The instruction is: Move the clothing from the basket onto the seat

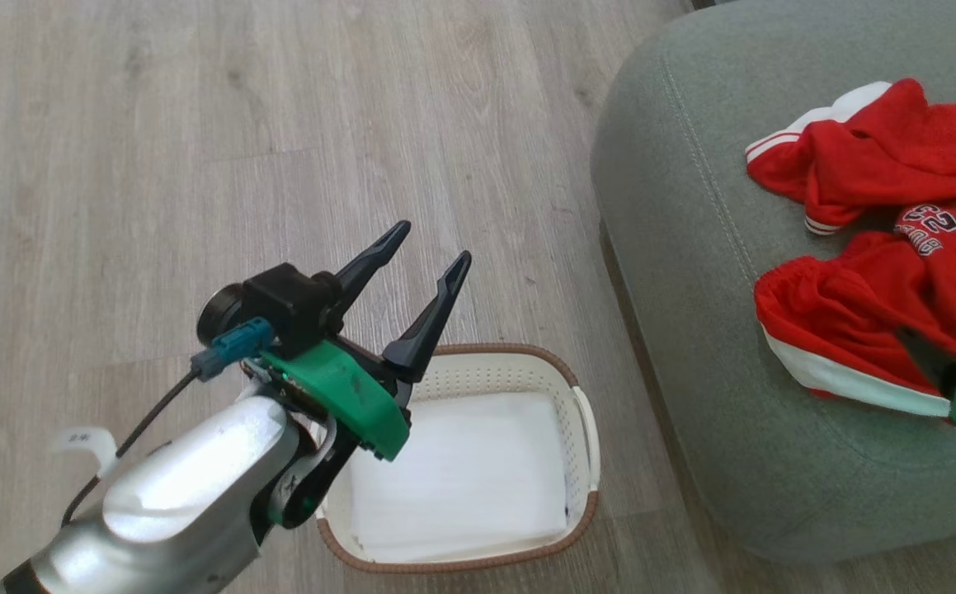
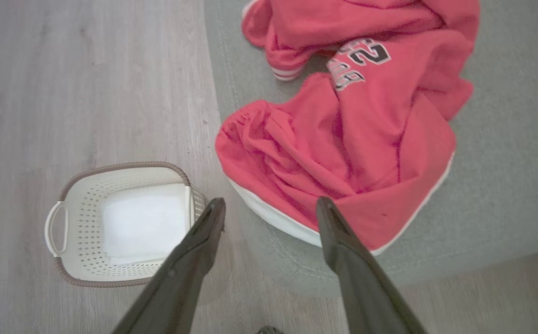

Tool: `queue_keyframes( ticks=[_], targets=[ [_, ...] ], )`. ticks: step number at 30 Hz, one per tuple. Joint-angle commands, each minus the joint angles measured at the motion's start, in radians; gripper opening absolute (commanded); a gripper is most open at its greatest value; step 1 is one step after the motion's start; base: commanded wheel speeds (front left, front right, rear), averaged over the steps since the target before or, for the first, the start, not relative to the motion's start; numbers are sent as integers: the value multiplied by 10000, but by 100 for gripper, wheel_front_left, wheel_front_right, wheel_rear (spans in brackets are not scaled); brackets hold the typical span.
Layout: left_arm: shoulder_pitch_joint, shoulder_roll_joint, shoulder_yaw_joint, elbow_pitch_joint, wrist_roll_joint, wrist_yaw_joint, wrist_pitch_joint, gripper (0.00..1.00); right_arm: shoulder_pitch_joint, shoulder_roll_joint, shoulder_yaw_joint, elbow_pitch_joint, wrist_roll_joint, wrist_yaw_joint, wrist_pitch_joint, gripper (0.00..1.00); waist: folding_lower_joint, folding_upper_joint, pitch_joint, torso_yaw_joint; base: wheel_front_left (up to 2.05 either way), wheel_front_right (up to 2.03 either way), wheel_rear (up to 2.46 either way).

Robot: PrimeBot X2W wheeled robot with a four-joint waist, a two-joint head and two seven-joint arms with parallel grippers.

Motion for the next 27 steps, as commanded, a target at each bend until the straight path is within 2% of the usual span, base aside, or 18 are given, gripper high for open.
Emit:
queue_keyframes(
  ticks=[1, 10, 21, 27],
  targets=[
    [-179, 170, 500, -177, -100, 17, -91, 100, -55, -206, 227, -554, 105, -2, -161, 100, 1, 0, -70, 64, 0, 0, 0],
    [17, 67, 609, -87, -115, 54, -111, 100, -12, -331, 891, -945, 315, -2, -1413, 100, 1, 0, -413, 638, 0, 0, 0],
    [503, 284, 1043, -142, -168, 174, -129, 100, -156, -427, 1421, -613, 169, -2, -3694, 100, 1, 0, -641, 1584, 0, 0, 0],
    [891, 440, 1609, -280, -128, 359, -134, 100, -136, -402, 1569, -368, -89, -2, -5227, 100, 1, 0, -810, 2046, 0, 0, 0]
  ],
)
